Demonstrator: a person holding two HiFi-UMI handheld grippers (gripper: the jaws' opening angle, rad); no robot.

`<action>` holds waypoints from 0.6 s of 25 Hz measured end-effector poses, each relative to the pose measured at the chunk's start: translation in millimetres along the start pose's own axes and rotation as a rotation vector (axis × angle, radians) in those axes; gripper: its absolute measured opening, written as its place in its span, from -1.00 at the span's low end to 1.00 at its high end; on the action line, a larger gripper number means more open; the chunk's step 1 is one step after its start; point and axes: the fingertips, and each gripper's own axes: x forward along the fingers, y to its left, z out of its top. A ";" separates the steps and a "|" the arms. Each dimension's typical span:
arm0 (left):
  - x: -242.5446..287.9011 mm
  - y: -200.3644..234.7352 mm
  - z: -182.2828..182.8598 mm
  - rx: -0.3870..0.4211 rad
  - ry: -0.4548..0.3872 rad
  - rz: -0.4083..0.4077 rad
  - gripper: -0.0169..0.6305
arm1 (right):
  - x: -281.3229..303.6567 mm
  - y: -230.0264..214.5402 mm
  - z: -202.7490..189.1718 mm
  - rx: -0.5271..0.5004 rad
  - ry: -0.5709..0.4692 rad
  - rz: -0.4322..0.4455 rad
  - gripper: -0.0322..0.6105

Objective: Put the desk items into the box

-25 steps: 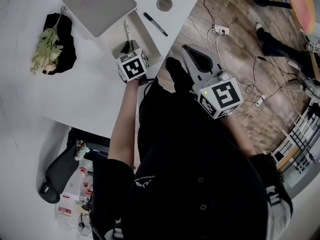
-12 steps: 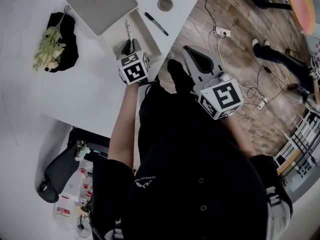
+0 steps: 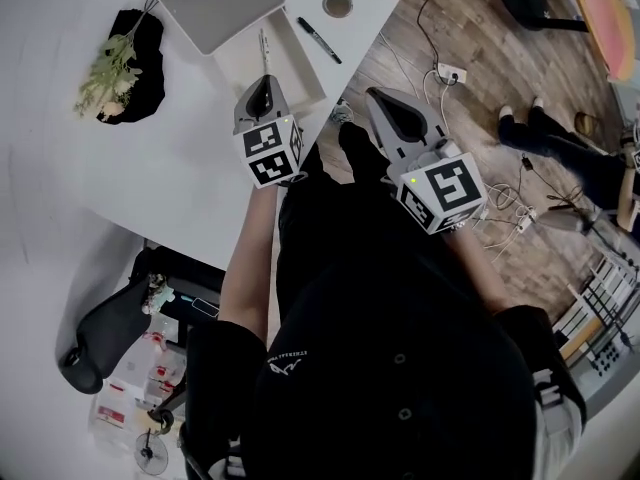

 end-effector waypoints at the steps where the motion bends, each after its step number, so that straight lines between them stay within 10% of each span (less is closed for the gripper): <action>1: -8.0 -2.3 3.8 0.006 -0.022 -0.001 -0.93 | -2.3 1.8 -0.4 -0.003 -0.002 0.005 -0.90; 15: -128.8 -33.9 51.3 -0.068 -0.330 -0.101 -0.93 | -13.2 39.5 14.8 -0.072 -0.052 0.160 -0.90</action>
